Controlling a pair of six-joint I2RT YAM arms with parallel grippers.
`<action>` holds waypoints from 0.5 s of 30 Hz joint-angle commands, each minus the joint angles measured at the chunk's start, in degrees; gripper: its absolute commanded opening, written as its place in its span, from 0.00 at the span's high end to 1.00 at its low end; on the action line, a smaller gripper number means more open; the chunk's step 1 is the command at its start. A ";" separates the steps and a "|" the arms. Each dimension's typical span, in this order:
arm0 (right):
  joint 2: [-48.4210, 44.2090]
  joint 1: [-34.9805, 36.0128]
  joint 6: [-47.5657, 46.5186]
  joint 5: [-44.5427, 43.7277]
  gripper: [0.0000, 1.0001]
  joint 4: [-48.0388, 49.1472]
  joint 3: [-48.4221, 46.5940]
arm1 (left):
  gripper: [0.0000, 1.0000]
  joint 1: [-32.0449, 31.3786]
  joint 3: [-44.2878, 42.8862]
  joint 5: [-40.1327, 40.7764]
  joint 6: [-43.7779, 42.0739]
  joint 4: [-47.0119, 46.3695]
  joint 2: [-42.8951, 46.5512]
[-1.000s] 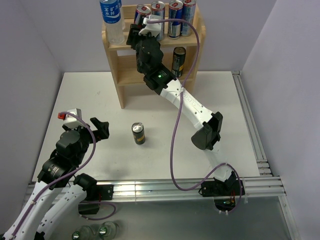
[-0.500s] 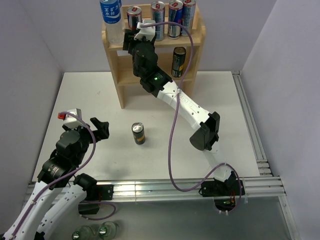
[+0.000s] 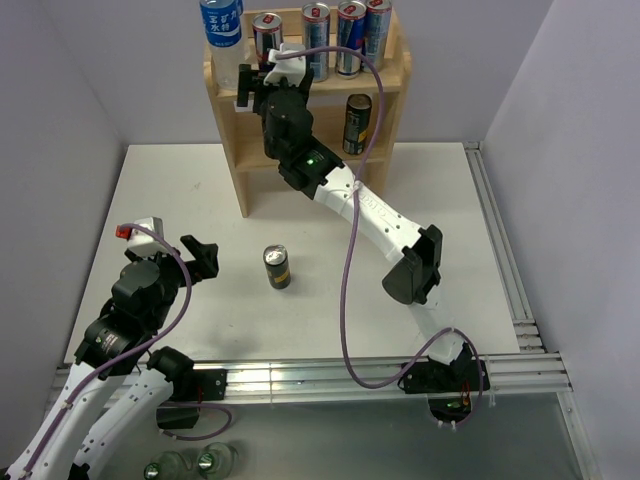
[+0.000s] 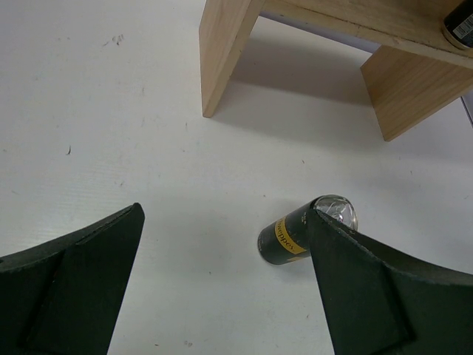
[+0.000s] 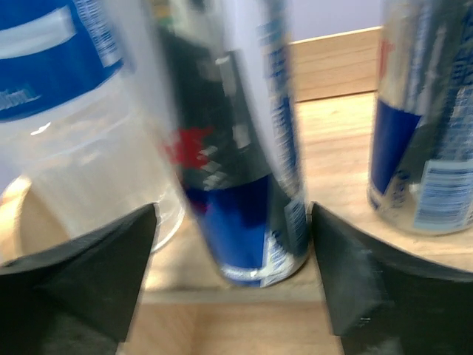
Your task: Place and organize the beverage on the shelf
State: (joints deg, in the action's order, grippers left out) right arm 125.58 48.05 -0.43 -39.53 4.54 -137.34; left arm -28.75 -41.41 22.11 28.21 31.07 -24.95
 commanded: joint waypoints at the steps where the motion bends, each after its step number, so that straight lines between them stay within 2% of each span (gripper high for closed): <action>1: 5.82 1.43 5.17 -2.66 0.05 -18.95 6.64 | 0.01 -0.16 -0.34 -1.10 -0.17 -1.45 0.43; 3: 5.29 1.43 5.35 -3.10 0.00 -18.69 7.52 | 0.01 -0.16 -0.34 -1.02 -0.17 -1.45 0.51; 15: 2.22 1.87 6.49 -4.94 0.00 -18.42 12.09 | 0.01 -0.16 -0.34 -1.19 -0.26 -1.36 0.60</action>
State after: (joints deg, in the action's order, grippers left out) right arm 121.93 49.36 0.01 -39.68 4.99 -131.76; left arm -28.75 -41.41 21.69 28.18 31.07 -24.95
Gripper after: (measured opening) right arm 0.996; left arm 0.994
